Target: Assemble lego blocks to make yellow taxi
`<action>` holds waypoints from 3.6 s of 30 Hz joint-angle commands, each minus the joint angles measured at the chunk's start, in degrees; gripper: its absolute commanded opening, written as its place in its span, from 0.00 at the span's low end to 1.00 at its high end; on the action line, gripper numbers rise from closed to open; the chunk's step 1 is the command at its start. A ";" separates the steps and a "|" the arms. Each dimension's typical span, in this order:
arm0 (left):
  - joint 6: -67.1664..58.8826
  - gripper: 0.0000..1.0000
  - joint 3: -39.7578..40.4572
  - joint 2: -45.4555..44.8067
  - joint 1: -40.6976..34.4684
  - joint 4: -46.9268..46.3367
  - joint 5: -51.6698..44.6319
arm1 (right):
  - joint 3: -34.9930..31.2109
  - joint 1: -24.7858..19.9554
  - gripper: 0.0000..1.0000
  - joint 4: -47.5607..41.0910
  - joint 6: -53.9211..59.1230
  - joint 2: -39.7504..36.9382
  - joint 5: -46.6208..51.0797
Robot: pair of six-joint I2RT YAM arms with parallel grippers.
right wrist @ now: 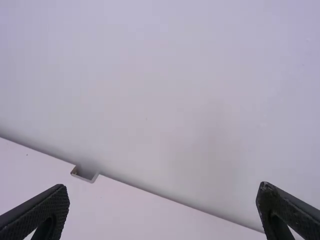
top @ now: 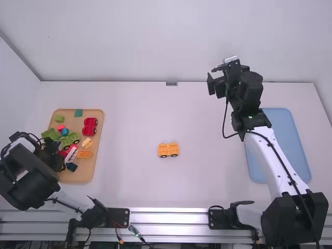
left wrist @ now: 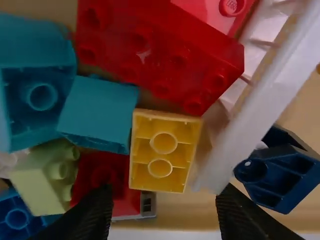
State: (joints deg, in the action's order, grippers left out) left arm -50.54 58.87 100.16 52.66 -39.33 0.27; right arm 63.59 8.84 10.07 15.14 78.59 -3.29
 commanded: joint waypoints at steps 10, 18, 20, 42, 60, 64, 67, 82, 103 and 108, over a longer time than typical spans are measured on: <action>-0.22 0.54 -0.39 4.15 0.70 1.92 0.61 | 2.27 -0.17 0.99 0.22 -0.33 0.17 -0.33; -0.24 0.44 -0.42 6.14 1.11 3.45 0.76 | 2.27 -0.15 0.99 0.28 -0.31 0.17 -0.33; -0.24 0.38 -0.42 6.14 0.66 3.45 0.74 | 2.29 -0.17 0.99 0.28 -0.33 0.17 -0.33; 6.21 0.02 -0.22 5.92 -7.45 6.47 17.05 | 2.27 -0.17 0.99 0.46 -0.31 0.17 -0.28; 10.23 0.06 -0.24 -14.03 -10.27 6.60 -3.80 | 2.27 -0.20 0.99 1.84 -1.99 0.39 -6.40; 10.47 0.13 -0.24 -19.43 -10.43 6.84 -24.48 | 2.27 -0.22 0.99 5.01 -10.32 2.93 -6.64; 8.81 0.02 -0.26 -21.22 -11.98 6.36 -36.26 | 2.27 -0.22 0.99 7.80 -14.40 6.03 -8.74; 14.88 0.02 -0.28 -18.32 -40.59 20.81 -53.79 | 2.29 -0.11 0.99 21.22 -25.75 20.90 -39.34; 52.65 0.13 -0.28 2.08 -60.13 79.10 -76.35 | 2.34 6.69 0.95 15.34 -4.94 22.47 -66.14; 52.46 0.11 -0.28 2.08 -60.98 78.34 -76.46 | 2.40 8.07 0.80 15.41 -4.81 22.47 -66.20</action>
State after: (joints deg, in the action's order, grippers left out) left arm 0.51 58.81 102.10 -8.12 39.07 -74.48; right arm 64.40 16.80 25.45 9.04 100.33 -68.62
